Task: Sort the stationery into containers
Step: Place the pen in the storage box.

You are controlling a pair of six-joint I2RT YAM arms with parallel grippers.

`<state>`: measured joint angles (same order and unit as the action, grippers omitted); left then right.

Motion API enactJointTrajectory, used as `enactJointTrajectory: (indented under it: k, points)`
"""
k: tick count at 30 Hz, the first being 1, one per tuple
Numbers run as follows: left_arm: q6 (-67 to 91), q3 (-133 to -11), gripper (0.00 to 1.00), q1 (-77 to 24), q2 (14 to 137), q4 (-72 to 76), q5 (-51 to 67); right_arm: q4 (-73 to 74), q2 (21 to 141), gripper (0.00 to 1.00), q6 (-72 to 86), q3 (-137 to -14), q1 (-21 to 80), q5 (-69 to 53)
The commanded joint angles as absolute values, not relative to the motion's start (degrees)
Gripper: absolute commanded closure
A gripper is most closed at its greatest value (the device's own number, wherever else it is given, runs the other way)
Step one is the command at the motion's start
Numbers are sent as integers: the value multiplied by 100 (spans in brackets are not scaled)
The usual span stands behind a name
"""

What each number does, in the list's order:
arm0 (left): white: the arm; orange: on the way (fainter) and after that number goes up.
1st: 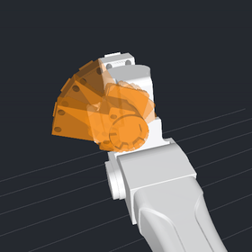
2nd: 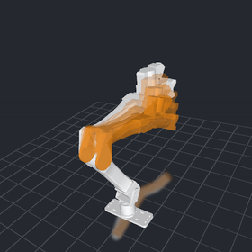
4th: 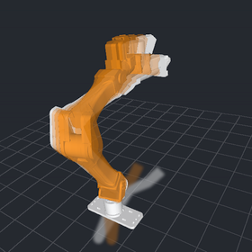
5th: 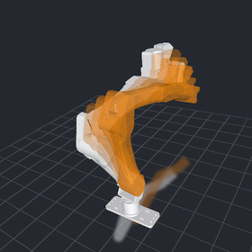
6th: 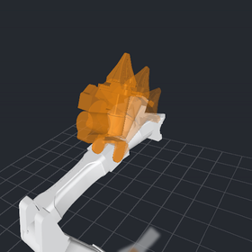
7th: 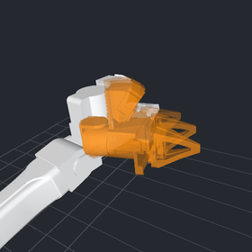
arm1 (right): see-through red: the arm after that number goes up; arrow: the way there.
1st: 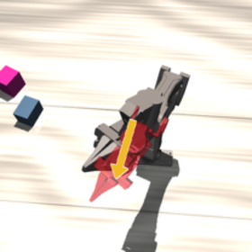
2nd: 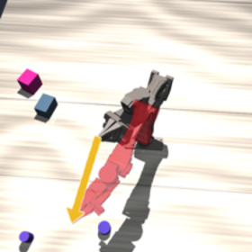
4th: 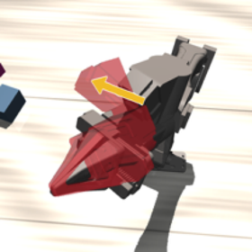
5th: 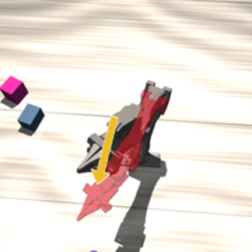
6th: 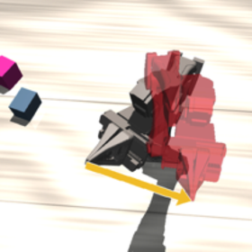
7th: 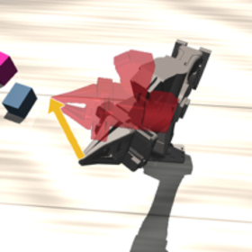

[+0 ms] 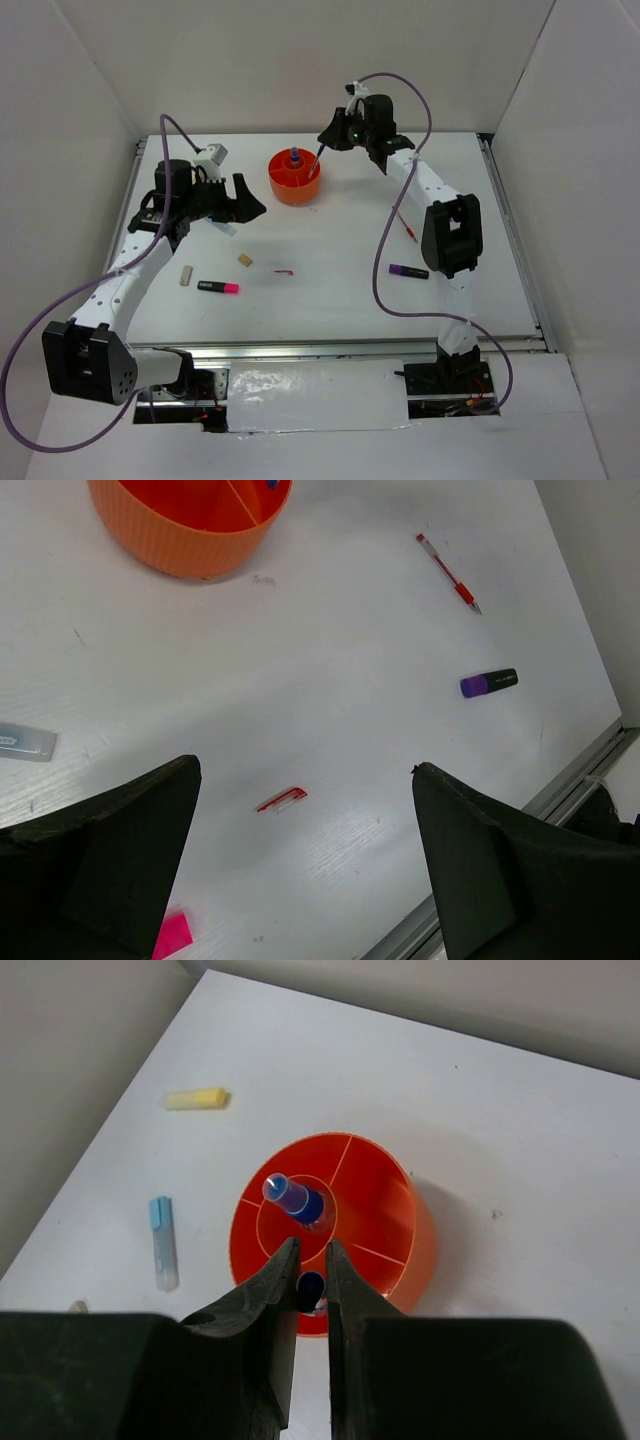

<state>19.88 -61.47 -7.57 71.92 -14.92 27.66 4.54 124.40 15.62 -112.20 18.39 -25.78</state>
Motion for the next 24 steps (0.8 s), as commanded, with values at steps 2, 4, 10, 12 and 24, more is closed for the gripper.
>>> enactJointTrajectory:
  k: [2,4,10,12,24]
  points:
    - [2004,-6091,1,-703,7172,-1231,2716,70,12691,91,1573,-11505,1951,-2628]
    - [2013,-6065,1,-712,7189,-1222,2716,44,12762,87,1582,-11531,1986,-2724]
    - [2004,-6073,1,-694,7233,-1195,2707,105,12727,54,1678,-11444,2039,-2734]
    - [1987,-6091,1,-703,7233,-1187,2698,158,12639,45,1714,-11373,2039,-2707]
    - [1206,-6258,3,-799,7163,-1458,3110,1747,10943,46,1029,-10328,828,-3085]
